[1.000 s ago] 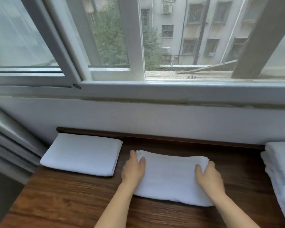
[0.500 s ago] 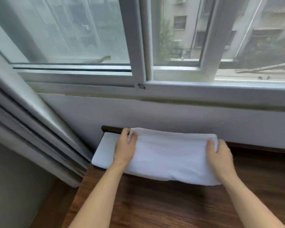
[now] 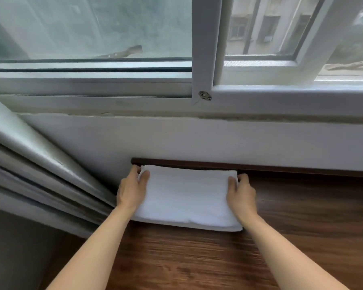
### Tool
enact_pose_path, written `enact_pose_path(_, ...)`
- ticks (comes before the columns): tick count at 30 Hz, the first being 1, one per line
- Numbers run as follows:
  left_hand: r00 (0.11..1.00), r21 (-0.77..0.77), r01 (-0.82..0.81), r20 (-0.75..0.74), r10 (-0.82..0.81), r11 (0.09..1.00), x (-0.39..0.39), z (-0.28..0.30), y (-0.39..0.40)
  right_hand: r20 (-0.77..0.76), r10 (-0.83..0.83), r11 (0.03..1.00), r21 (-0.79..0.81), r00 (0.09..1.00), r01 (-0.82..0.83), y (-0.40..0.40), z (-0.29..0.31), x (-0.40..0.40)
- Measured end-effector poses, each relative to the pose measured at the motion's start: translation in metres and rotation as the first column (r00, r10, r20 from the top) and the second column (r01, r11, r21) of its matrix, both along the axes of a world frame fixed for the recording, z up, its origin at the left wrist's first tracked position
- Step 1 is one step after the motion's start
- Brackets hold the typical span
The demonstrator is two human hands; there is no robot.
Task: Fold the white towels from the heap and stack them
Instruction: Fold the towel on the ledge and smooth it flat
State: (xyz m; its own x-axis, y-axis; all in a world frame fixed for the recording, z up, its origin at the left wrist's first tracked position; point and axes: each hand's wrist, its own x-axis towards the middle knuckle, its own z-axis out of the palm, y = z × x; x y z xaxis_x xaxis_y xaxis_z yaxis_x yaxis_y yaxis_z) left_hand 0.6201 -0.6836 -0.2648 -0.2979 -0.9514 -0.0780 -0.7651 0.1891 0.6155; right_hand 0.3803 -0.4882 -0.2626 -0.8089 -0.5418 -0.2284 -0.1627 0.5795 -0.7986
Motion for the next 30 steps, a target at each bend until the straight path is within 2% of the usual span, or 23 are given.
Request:
enact_pose_path(6, 0.997, -0.112, 0.003, 0.078, 0.006, 0.994, -0.003, -0.004, 0.0, -0.08, -0.027, 0.999, 0.045, 0.996, 0.03, 0.0, -0.002, 0.001)
enact_pose_path(8, 0.988, -0.148, -0.005, 0.152, 0.028, 0.989, -0.005, -0.007, 0.003, -0.116, -0.016, 0.996, 0.081, 0.993, 0.025, -0.001, -0.005, 0.005)
enact_pose_path(10, 0.961, -0.213, -0.029, 0.262, 0.086, 0.977, -0.009, -0.006, 0.006, -0.221, 0.01, 0.983, 0.181, 0.975, 0.03, -0.001, -0.007, 0.008)
enact_pose_path(13, 0.936, -0.397, 0.063, 0.343, 0.084, 0.916, -0.022, -0.001, 0.015, -0.538, 0.094, 0.953, 0.292, 0.838, 0.08, -0.007, -0.005, 0.012)
enact_pose_path(15, 0.949, -0.51, 0.256, 0.293, -0.114, 0.821, -0.04, -0.003, 0.032, -0.68, 0.185, 0.973, 0.226, 0.71, -0.037, -0.018, -0.004, 0.028)
enact_pose_path(17, 0.863, -0.443, 0.504, 0.301, -0.407, 0.741, -0.059, -0.011, 0.057, -0.711, 0.364, 0.927, 0.213, 0.601, -0.309, -0.027, -0.014, 0.054)
enact_pose_path(19, 0.767, -0.256, 0.631, 0.349, -0.539, 0.732, -0.066, -0.021, 0.075, -0.629, 0.542, 0.834, 0.319, 0.558, -0.45, -0.028, -0.029, 0.072)
enact_pose_path(22, 0.745, -0.167, 0.62, 0.434, -0.508, 0.767, -0.06, -0.031, 0.068, -0.551, 0.615, 0.789, 0.428, 0.565, -0.442, -0.022, -0.042, 0.065)
enact_pose_path(25, 0.737, -0.108, 0.568, 0.507, -0.446, 0.816, -0.05, -0.032, 0.057, -0.505, 0.617, 0.784, 0.461, 0.603, -0.416, -0.016, -0.044, 0.054)
enact_pose_path(30, 0.804, -0.102, 0.432, 0.493, -0.331, 0.896, -0.023, -0.03, 0.039, -0.474, 0.568, 0.806, 0.486, 0.673, -0.337, 0.0, -0.04, 0.034)
